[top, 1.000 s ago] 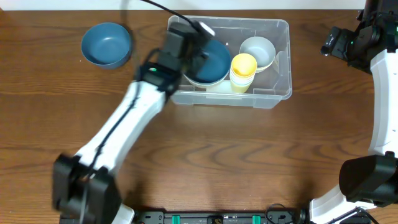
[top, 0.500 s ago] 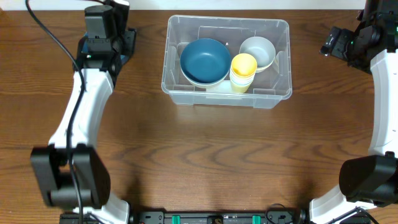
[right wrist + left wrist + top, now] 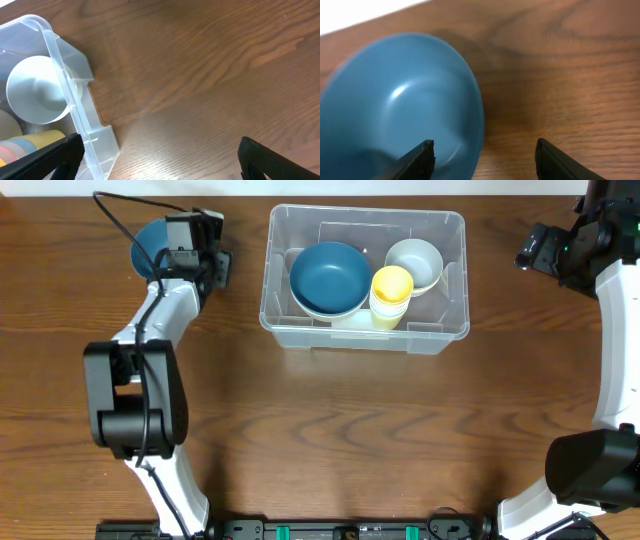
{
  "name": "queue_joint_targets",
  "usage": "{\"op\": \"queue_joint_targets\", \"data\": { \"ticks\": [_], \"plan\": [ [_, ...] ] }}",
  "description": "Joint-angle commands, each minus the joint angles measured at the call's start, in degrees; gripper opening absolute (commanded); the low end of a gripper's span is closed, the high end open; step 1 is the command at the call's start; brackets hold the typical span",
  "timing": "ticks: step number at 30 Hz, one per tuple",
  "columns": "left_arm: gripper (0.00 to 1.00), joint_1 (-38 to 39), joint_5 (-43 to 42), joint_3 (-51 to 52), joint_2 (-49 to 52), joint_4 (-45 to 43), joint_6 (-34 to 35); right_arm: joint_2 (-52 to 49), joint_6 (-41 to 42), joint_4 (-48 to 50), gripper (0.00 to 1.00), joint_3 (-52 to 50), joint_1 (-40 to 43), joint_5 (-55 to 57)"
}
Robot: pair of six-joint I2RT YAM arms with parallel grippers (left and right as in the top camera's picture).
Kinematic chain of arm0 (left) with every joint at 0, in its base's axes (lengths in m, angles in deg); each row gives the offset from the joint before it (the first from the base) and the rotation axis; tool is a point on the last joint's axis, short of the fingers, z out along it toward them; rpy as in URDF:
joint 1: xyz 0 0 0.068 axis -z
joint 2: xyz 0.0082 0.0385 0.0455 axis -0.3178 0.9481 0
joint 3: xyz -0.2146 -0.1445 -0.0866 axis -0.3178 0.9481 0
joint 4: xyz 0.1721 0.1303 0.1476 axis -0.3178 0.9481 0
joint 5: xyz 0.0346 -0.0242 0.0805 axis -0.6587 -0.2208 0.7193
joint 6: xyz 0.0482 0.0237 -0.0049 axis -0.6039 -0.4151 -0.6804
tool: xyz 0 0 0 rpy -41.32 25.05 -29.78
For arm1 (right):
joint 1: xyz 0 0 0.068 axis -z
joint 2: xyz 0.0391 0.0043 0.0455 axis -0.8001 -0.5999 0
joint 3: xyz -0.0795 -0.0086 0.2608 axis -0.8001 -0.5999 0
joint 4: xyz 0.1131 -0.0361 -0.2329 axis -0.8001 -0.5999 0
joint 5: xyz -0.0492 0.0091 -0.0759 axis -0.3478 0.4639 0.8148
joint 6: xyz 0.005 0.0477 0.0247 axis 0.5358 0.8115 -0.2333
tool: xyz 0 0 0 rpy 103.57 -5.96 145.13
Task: Pack container
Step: 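Grasp the remaining dark-blue bowl's rim with the left gripper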
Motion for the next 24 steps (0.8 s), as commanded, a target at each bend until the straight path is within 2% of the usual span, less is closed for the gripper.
{"op": "queue_joint_targets", "data": {
  "ticks": [1, 2, 6, 11, 17, 21, 24],
  "plan": [
    [0.64, -0.61, -0.55, -0.04, 2.56, -0.59, 0.94, 0.98, -0.46, -0.02, 0.99, 0.81, 0.13, 0.96],
    [0.63, -0.68, -0.55, -0.04, 2.99, -0.59, 0.94, 0.98, -0.46, -0.02, 0.99, 0.81, 0.13, 0.94],
    [0.44, -0.92, -0.52, -0.04, 4.15, -0.31, 0.94, 0.98, -0.46, -0.02, 0.99, 0.81, 0.13, 0.96],
    [0.06, -0.96, -0.50, -0.04, 3.65, 0.68, 0.96, 0.98, -0.48, -0.02, 0.99, 0.81, 0.00, 0.94],
    [0.06, -0.46, -0.37, -0.04, -1.25, 5.77, 1.25, 0.98, -0.46, -0.02, 0.99, 0.81, 0.02, 0.94],
    [0.06, 0.39, -0.39, -0.04, -9.53, 10.23, 5.22, 0.98, -0.46, -0.02, 0.99, 0.81, 0.00, 0.94],
    [0.06, 2.14, -0.42, -0.04, -17.92, 14.16, 5.46, 0.98, -0.46, -0.02, 0.99, 0.81, 0.02, 0.94]
  ]
}}
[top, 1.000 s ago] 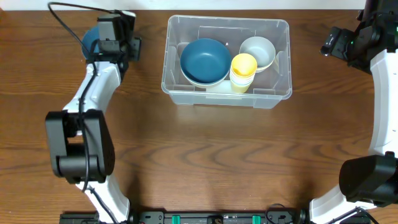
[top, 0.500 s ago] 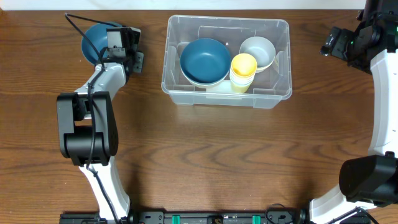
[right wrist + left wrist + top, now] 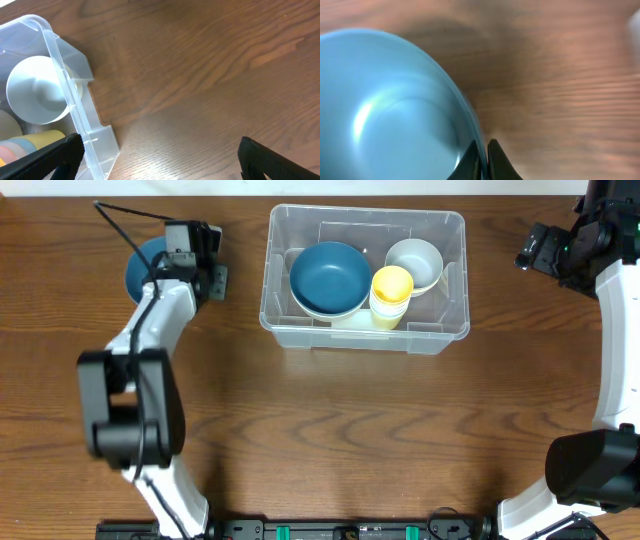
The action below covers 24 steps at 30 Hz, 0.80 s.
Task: Pack container
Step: 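Grasp the remaining dark-blue bowl's rim with the left gripper, then carry the dark-blue bowl over the bin with the left gripper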
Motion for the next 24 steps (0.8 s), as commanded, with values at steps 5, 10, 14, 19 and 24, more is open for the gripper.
{"op": "queue_joint_targets", "data": {
  "ticks": [5, 10, 14, 19, 24],
  "plan": [
    [0.06, 8.17, -1.62, -0.63, -22.86, 4.87, -0.35, 0.98, -0.46, -0.02, 0.99, 0.81, 0.02, 0.94],
    [0.06, 18.16, -5.38, -0.63, -28.44, 5.29, -2.38, 0.98, -0.48, -0.02, 0.99, 0.81, 0.02, 0.94],
    [0.06, 24.57, -5.40, -0.57, -26.64, 5.29, -3.06, 0.98, -0.46, -0.02, 0.99, 0.81, 0.02, 0.94],
    [0.06, 29.66, -5.40, -0.57, -21.11, 5.05, -5.68, 0.98, -0.46, -0.02, 0.99, 0.81, 0.02, 0.94],
    [0.06, 31.76, -5.40, -0.57, -14.95, 3.04, -6.05, 0.98, -0.46, -0.02, 0.99, 0.81, 0.02, 0.94]
  ]
}}
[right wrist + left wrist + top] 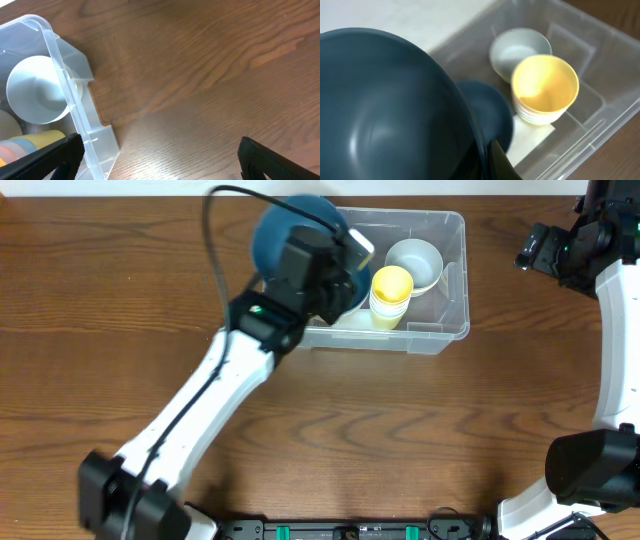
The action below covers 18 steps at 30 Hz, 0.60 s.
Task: Pack container
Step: 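Carry the dark-blue bowl over the bin with the left gripper, then lower the bowl onto the other dark-blue bowl and release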
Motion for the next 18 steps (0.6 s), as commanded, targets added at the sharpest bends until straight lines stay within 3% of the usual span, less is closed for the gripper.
{"op": "queue_joint_targets", "data": {
  "ticks": [1, 12, 13, 14, 15, 18],
  "plan": [
    [0.06, 0.68, -0.17, -0.26, 3.21, -1.60, -1.68, 0.98, -0.46, -0.02, 0.99, 0.81, 0.02, 0.94],
    [0.07, 0.92, -0.13, -0.26, 12.24, -7.56, -1.68, 0.98, -0.46, -0.02, 0.99, 0.81, 0.02, 0.94],
    [0.15, 0.87, -0.13, -0.26, 12.39, -8.09, -1.68, 0.98, -0.46, -0.02, 0.99, 0.81, 0.02, 0.94],
    [0.33, 0.87, -0.11, -0.26, 12.39, -8.57, -1.68, 0.98, -0.46, -0.02, 0.99, 0.81, 0.02, 0.94],
    [0.42, 0.87, -0.11, -0.26, 12.39, -9.22, -1.68, 0.98, -0.46, -0.02, 0.99, 0.81, 0.02, 0.94],
    [0.50, 0.81, -0.02, -0.26, 12.37, -11.15, -1.66, 0.98, -0.46, -0.02, 0.99, 0.81, 0.02, 0.94]
  ]
}}
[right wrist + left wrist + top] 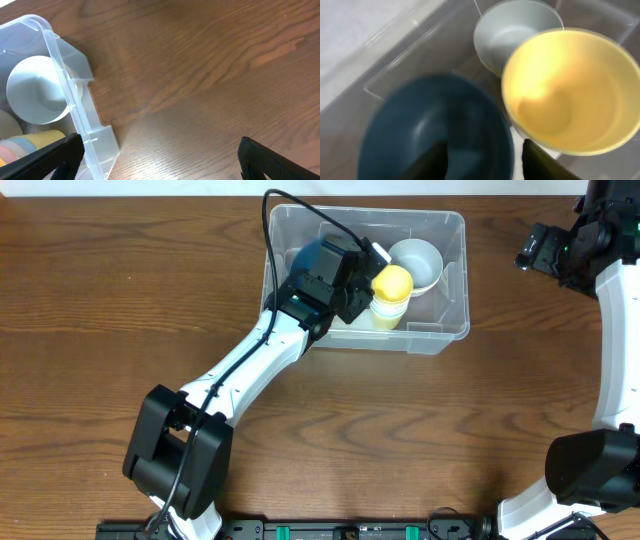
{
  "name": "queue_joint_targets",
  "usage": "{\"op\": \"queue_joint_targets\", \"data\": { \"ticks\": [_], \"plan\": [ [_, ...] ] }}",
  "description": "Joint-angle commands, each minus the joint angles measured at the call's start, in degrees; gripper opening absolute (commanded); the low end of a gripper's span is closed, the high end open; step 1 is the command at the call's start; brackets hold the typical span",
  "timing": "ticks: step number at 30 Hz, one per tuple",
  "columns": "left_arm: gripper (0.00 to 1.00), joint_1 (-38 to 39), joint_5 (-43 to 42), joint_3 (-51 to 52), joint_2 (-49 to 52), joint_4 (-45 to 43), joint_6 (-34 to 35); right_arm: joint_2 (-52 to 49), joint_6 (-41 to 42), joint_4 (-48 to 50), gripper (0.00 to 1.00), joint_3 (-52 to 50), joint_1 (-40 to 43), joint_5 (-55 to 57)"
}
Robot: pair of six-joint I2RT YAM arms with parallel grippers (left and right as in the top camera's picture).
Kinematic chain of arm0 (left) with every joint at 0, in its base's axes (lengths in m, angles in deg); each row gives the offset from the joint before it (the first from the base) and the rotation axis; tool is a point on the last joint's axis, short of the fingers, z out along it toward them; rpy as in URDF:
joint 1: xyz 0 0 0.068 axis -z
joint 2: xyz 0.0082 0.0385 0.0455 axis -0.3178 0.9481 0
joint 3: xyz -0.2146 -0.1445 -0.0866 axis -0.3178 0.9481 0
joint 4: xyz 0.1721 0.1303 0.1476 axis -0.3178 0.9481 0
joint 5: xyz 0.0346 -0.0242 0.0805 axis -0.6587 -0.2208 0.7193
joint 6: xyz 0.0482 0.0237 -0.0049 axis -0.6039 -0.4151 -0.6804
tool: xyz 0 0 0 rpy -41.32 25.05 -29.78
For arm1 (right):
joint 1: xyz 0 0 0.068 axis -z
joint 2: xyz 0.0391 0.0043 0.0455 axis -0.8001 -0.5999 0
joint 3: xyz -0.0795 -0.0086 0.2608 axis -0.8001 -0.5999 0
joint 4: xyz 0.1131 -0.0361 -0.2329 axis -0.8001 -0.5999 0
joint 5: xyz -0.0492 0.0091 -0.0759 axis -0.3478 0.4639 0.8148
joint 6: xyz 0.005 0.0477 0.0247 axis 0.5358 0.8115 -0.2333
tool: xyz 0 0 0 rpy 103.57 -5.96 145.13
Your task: Pack container
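Observation:
A clear plastic container (452, 328) stands at the back middle of the table. In it lie a dark blue bowl (430, 125), a stack of cups with a yellow one on top (565, 95) and a white bowl (512, 30). My left gripper (487, 162) hangs open just over the blue bowl, one finger above its inside and the other past its rim, beside the yellow cup. In the overhead view the left gripper (340, 275) hides most of the blue bowl (308, 255). My right gripper (160, 165) is open over bare table, right of the container.
The white bowl (35, 90) sits in the container's right end, against the wall (75, 100). Brown wooden table (400, 440) lies all around the container. The right arm (560, 245) stays at the table's back right corner.
The left gripper held a blue bowl by its rim above the container's left end. Now it is lower and open, and the bowl lies in the container on the other blue bowl.
My left gripper stood open around the rim of a blue bowl at the table's back left. Then it was shut on that rim. It held the bowl over the container, and now the bowl lies inside, let go. The right arm stayed still.

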Motion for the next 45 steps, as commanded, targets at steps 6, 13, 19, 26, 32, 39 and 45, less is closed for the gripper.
{"op": "queue_joint_targets", "data": {
  "ticks": [6, 13, 19, 26, 32, 39, 45],
  "plan": [
    [0.52, -0.76, 5.81, -0.33, -1.49, -1.46, -0.33, 0.98, -0.46, 0.00, 0.99, 0.81, 0.02, 0.94],
    [0.61, -2.84, 10.69, -0.33, -10.86, 2.03, 2.21, 0.98, -0.46, 0.00, 0.99, 0.81, 0.02, 0.94],
    [0.84, -2.43, 10.67, -0.33, -23.89, 9.84, 3.32, 0.98, -0.46, 0.00, 0.99, 0.81, 0.02, 0.94],
    [0.98, -2.40, 9.79, -0.31, -40.37, 19.87, 5.49, 0.98, -0.46, 0.00, 0.99, 0.81, 0.02, 0.94],
    [0.98, -2.45, 17.27, -0.31, -49.75, 27.71, 5.20, 0.98, -0.46, 0.00, 0.99, 0.81, 0.02, 0.94],
    [0.98, -2.45, 22.43, -0.31, -61.05, 58.16, 6.80, 0.98, -0.46, 0.00, 0.99, 0.81, 0.02, 0.94],
    [0.98, -2.71, 21.99, -0.26, -68.59, 73.26, 21.40, 0.98, -0.46, 0.00, 0.99, 0.81, 0.02, 0.94]
  ]
}}
